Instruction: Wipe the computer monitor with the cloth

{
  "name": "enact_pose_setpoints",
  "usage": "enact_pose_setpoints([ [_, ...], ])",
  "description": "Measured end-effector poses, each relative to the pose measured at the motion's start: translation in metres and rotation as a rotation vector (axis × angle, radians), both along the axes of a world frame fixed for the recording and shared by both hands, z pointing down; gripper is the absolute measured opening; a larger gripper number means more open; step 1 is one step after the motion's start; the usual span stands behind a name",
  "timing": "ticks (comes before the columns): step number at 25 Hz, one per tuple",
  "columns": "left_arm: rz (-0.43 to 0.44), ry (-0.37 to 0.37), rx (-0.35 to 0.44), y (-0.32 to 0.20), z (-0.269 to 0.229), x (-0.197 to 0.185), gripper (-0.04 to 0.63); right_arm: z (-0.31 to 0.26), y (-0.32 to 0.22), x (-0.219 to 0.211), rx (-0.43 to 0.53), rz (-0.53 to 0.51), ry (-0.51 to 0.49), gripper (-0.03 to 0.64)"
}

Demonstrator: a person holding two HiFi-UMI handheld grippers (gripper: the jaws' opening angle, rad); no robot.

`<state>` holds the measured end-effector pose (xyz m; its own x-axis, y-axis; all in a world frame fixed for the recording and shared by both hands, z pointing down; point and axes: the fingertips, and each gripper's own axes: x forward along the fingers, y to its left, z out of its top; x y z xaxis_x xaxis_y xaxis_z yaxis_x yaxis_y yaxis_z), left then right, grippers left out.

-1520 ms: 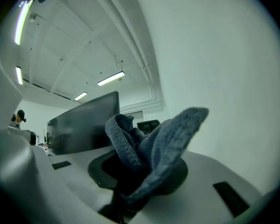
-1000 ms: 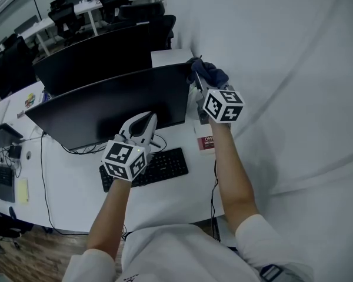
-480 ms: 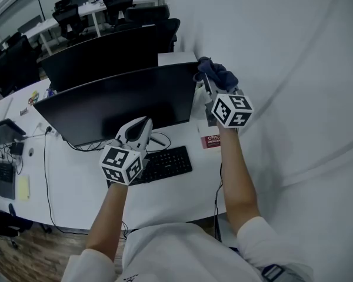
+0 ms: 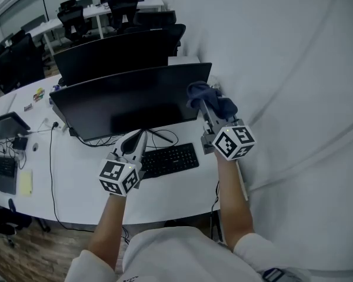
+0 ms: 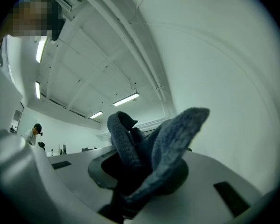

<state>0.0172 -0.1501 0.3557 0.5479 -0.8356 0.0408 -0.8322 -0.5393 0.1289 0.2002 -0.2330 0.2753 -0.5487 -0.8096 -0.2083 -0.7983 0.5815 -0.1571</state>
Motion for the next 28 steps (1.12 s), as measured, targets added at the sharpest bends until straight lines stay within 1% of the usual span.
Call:
enact_pose_setpoints([
  [4, -0.014, 0.012, -0.006, 0.035, 0.001, -0.03, 0.011, 0.019, 0.054, -0.032, -0.056, -0.054, -0.095, 0.11],
  [6, -0.025, 0.011, -0.005, 0.053, 0.001, -0.045, 0.011, 0.03, 0.081, -0.045, -0.077, -0.062, -0.107, 0.11],
  [12, -0.054, 0.017, -0.026, 0.105, 0.012, -0.088, 0.011, 0.075, 0.156, -0.075, -0.155, -0.083, -0.068, 0.11],
  [18, -0.056, 0.019, -0.05, 0.154, 0.025, -0.114, 0.011, 0.106, 0.229, -0.091, -0.211, -0.081, -0.005, 0.109],
  [21, -0.056, 0.03, -0.053, 0.174, 0.032, -0.122, 0.011, 0.12, 0.255, -0.097, -0.228, -0.071, 0.028, 0.109],
  [24, -0.054, 0.013, -0.049, 0.192, 0.034, -0.124, 0.011, 0.125, 0.272, -0.097, -0.234, -0.054, 0.03, 0.109],
  [28, -0.058, -0.001, -0.054, 0.21, 0.038, -0.124, 0.011, 0.133, 0.288, -0.104, -0.235, -0.081, 0.053, 0.109],
])
